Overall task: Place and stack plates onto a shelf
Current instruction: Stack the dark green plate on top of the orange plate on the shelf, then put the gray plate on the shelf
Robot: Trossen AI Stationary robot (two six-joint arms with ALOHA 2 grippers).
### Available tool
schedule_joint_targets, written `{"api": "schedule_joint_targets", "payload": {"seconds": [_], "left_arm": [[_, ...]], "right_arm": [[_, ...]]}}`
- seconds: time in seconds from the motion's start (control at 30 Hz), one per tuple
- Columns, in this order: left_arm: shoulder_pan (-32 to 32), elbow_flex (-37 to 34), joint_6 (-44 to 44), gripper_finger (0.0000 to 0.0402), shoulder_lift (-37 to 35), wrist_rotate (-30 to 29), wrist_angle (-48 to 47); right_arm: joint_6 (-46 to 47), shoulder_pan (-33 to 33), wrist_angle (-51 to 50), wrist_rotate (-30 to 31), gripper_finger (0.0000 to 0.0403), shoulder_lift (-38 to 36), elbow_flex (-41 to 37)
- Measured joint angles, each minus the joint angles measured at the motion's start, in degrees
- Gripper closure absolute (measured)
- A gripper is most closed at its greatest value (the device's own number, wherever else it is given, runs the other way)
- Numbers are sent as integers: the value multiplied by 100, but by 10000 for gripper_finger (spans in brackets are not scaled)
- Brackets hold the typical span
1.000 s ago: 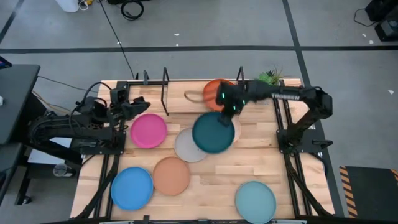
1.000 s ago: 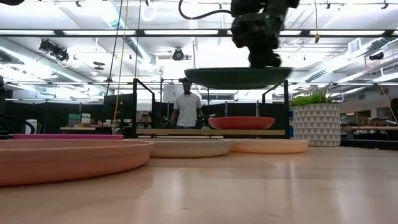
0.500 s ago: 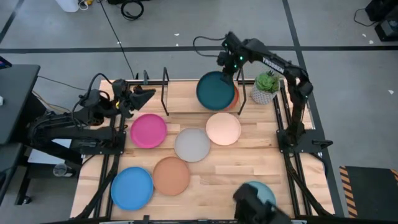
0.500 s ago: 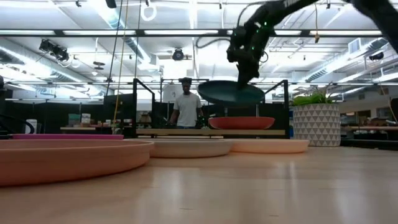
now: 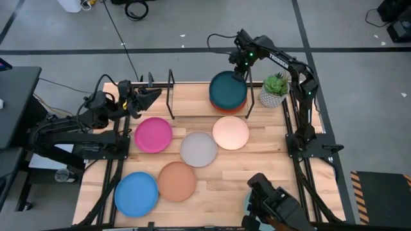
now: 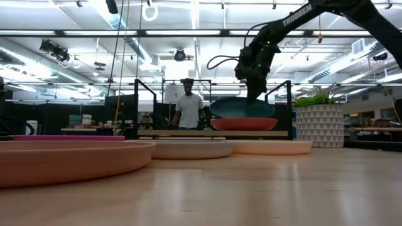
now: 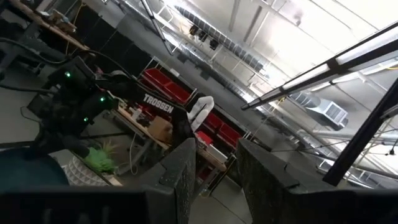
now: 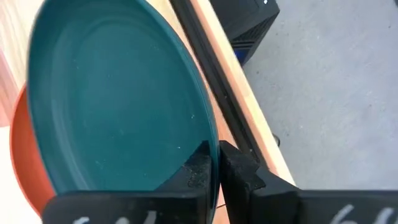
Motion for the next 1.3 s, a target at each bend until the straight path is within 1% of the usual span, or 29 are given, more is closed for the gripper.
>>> {"api": "schedule_joint_targets", "payload": {"seconds": [0.23, 0.5, 0.6, 0.67, 0.73, 0.83, 0.93, 1.03, 1.13, 1.2, 1.3], "left_arm": [[32, 0, -2, 276, 0, -17, -42], [30, 0, 0, 276, -1, -17, -257], [30, 0, -4, 276, -2, -17, -448], [30, 2, -25, 276, -4, 9, -655], [24, 6, -60, 276, -4, 256, -1116], [-4, 7, -226, 276, -2, 879, -2375], [-125, 7, -658, 276, 11, 1181, -3770], [-350, 2, -1059, 276, 102, 1516, -4667], [-670, 5, -1126, 276, 193, 1901, -4986], [-895, 3, -1136, 276, 300, 1948, -5148], [-1295, 4, -1250, 276, 536, 1989, -5093]], "right_arm": [[-192, 30, -97, -39, 355, 4, 0], [-187, 150, -237, -34, 316, 4, 0], [11, 226, -266, 86, 306, 2, 29], [194, 314, -369, 137, 303, 4, 182], [347, 445, -512, 47, 302, -3, 441], [364, 797, -764, 47, 304, -3, 837], [406, 1222, -885, 272, 304, -9, 1185], [685, 1659, -926, 667, 304, -9, 1491], [1238, 2100, -927, 933, 304, -13, 1810], [1626, 2380, -825, 909, 304, -90, 1958], [1920, 2774, -385, 885, 304, -396, 2004]]}}
